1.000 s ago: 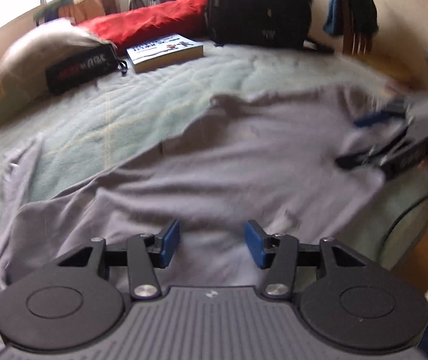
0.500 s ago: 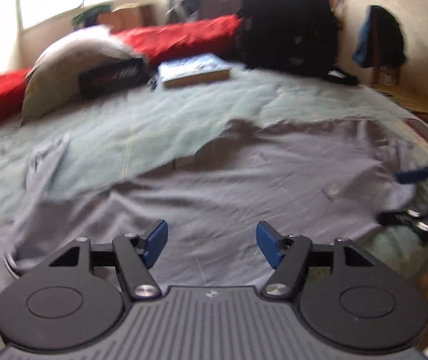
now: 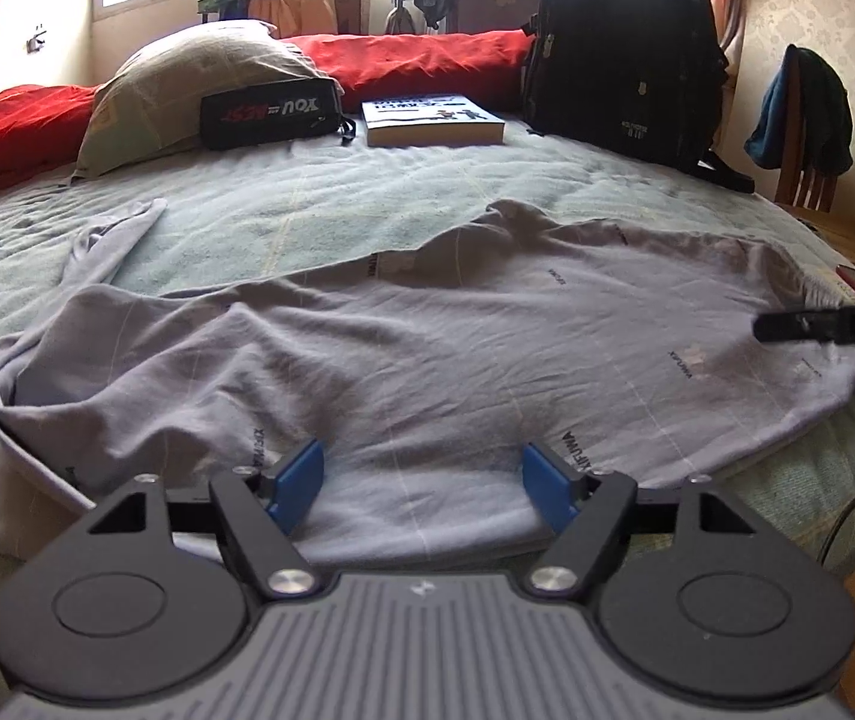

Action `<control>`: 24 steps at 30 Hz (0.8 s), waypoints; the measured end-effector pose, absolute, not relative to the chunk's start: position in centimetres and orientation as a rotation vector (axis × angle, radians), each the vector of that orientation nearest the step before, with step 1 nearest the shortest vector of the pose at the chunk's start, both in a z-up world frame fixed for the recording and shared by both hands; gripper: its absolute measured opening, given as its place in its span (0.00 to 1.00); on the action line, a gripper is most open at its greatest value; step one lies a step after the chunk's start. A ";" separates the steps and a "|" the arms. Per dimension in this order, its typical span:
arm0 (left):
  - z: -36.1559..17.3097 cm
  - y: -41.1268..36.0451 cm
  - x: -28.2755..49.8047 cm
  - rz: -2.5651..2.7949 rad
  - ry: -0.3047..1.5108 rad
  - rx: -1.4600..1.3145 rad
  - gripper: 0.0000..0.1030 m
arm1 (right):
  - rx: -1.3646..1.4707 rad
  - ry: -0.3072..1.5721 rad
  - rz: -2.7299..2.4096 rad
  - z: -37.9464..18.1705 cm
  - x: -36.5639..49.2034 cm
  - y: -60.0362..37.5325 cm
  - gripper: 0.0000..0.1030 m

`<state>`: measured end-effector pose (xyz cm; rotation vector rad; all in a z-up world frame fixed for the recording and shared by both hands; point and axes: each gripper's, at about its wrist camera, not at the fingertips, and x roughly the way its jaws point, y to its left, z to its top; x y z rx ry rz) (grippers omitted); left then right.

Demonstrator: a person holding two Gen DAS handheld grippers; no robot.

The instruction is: Fold clothes

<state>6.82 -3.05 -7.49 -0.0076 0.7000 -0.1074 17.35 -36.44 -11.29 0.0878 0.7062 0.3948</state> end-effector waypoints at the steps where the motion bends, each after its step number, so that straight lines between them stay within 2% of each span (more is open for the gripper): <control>1: -7.5 -2.9 6.8 -0.107 0.699 -0.017 0.72 | 0.098 0.686 0.407 -11.4 16.6 -36.9 1.00; 8: -6.9 -3.6 6.4 -0.095 0.672 -0.006 0.72 | -0.014 0.657 0.343 -9.7 14.0 -35.4 1.00; 11: -7.0 -3.7 6.4 -0.112 0.668 -0.005 0.75 | 0.010 0.637 0.390 -9.0 14.4 -34.0 1.00; 15: -7.6 -3.2 6.3 -0.124 0.675 -0.036 0.76 | 0.041 0.732 0.410 -10.7 15.4 -32.4 1.00; 19: -6.6 -2.2 6.4 -0.142 0.705 -0.097 0.76 | -0.070 0.691 0.402 -11.8 14.2 -31.3 1.00; 24: -4.1 0.7 7.1 -0.130 0.741 -0.162 0.76 | -0.049 0.696 0.374 -10.7 14.2 -30.6 1.00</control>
